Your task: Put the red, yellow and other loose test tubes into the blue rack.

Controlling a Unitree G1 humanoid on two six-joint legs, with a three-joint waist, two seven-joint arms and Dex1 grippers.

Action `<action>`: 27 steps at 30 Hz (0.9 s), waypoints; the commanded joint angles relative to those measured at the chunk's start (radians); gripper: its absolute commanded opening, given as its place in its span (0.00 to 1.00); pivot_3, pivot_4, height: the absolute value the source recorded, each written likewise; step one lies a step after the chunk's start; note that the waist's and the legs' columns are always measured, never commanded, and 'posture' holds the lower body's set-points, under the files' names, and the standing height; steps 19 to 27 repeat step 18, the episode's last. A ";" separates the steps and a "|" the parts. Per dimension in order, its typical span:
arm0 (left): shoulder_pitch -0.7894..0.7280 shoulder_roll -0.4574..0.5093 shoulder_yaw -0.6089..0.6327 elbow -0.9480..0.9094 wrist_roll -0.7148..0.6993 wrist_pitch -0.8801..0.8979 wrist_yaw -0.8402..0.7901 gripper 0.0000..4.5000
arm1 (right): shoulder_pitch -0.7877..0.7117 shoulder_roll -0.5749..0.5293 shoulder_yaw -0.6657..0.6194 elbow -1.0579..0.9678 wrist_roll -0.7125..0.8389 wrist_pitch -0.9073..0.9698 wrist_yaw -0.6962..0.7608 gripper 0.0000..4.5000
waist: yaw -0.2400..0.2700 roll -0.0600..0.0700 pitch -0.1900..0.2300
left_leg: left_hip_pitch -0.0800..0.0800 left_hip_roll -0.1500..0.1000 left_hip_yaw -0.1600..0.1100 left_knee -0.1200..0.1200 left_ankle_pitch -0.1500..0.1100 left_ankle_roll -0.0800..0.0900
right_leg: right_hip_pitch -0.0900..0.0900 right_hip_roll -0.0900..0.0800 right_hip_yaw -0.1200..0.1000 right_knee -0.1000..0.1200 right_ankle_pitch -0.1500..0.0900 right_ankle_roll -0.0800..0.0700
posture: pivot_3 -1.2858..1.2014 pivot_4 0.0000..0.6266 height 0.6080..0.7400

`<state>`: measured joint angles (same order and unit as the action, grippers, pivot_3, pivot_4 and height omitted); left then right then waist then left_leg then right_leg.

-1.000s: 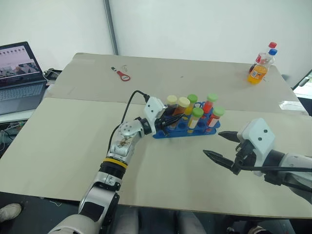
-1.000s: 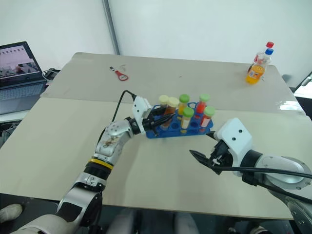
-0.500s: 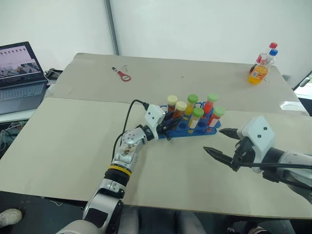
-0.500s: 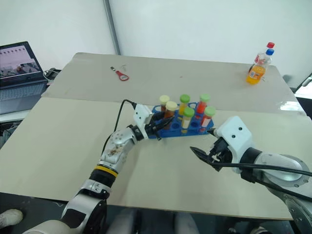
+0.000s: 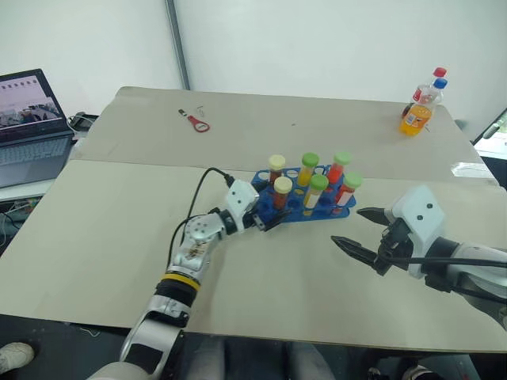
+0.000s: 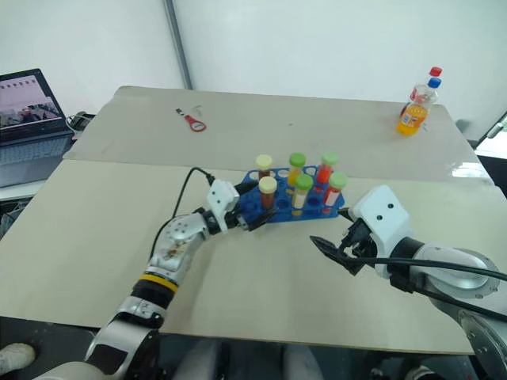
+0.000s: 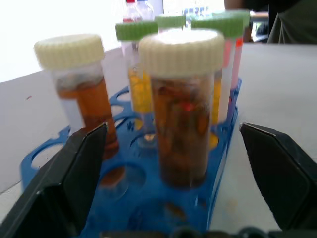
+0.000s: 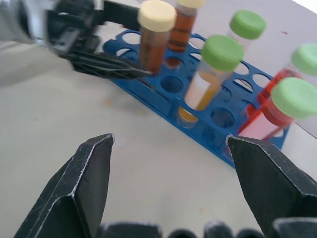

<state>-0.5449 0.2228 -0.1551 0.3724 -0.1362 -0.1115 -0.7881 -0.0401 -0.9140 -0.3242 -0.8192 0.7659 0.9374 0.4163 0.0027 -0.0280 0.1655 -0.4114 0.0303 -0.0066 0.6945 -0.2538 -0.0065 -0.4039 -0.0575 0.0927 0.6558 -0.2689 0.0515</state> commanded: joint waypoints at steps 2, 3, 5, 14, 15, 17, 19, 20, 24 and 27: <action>0.038 0.121 0.016 -0.235 -0.019 0.155 -0.050 0.99 | 0.012 -0.005 -0.039 0.038 -0.078 -0.162 0.106 0.90 | -0.004 0.000 0.000 | 0.000 0.000 0.000 0.000 0.000 0.000 | 0.000 0.000 0.000 0.000 0.000 0.000 | 0.52 0.24 0.91; 0.050 0.158 0.020 -0.279 -0.030 0.212 -0.065 0.99 | 0.017 -0.007 -0.040 0.052 -0.098 -0.197 0.133 0.90 | -0.002 0.000 0.000 | 0.000 0.000 0.000 0.000 0.000 0.000 | 0.000 0.000 0.000 0.000 0.000 0.000 | 0.52 0.24 0.91; 0.081 0.275 0.040 -0.391 -0.031 0.307 -0.110 0.99 | 0.024 -0.021 -0.062 0.095 -0.110 -0.256 0.215 0.90 | -0.004 0.000 0.000 | 0.000 0.000 0.000 0.000 0.000 0.000 | 0.000 0.000 -0.001 0.000 0.000 0.000 | 0.52 0.24 0.91; 0.096 0.583 0.172 -0.509 -0.138 0.466 -0.263 0.99 | 0.028 -0.133 -0.186 0.314 -0.147 -0.430 0.542 0.90 | -0.009 0.000 0.000 | 0.002 0.001 0.001 -0.001 0.000 0.000 | 0.000 0.000 -0.001 -0.001 0.000 0.000 | 0.52 0.24 0.91; 0.104 0.592 0.183 -0.518 -0.151 0.476 -0.268 0.99 | 0.023 -0.141 -0.185 0.328 -0.151 -0.436 0.557 0.90 | -0.008 0.000 0.000 | 0.001 0.001 0.001 -0.001 0.000 0.000 | 0.001 0.000 -0.001 -0.001 0.000 0.000 | 0.52 0.24 0.91; 0.116 0.591 0.202 -0.534 -0.170 0.493 -0.259 0.99 | 0.010 -0.154 -0.176 0.349 -0.162 -0.447 0.577 0.90 | -0.008 0.000 0.000 | 0.001 0.001 0.001 -0.001 0.000 0.000 | 0.001 0.000 -0.001 -0.001 0.000 0.000 | 0.52 0.24 0.91; 0.123 0.592 0.206 -0.536 -0.177 0.493 -0.262 0.99 | 0.003 -0.159 -0.169 0.356 -0.166 -0.448 0.585 0.90 | -0.008 0.000 0.000 | 0.001 0.001 0.001 -0.001 0.000 0.000 | 0.000 0.000 -0.001 -0.001 0.000 0.000 | 0.52 0.24 0.91; 0.123 0.592 0.206 -0.536 -0.177 0.493 -0.262 0.99 | 0.003 -0.159 -0.169 0.356 -0.166 -0.448 0.585 0.90 | -0.008 0.000 0.000 | 0.001 0.001 0.001 -0.001 0.000 0.000 | 0.000 0.000 -0.001 -0.001 0.000 0.000 | 0.52 0.24 0.91; 0.123 0.592 0.206 -0.536 -0.177 0.493 -0.262 0.99 | 0.003 -0.159 -0.169 0.356 -0.166 -0.448 0.585 0.90 | -0.008 0.000 0.000 | 0.001 0.001 0.001 -0.001 0.000 0.000 | 0.000 0.000 -0.001 -0.001 0.000 0.000 | 0.52 0.24 0.91; 0.123 0.592 0.206 -0.536 -0.177 0.493 -0.262 0.99 | 0.003 -0.159 -0.169 0.356 -0.166 -0.448 0.585 0.90 | -0.008 0.000 0.000 | 0.001 0.001 0.001 -0.001 0.000 0.000 | 0.000 0.000 -0.001 -0.001 0.000 0.000 | 0.52 0.24 0.91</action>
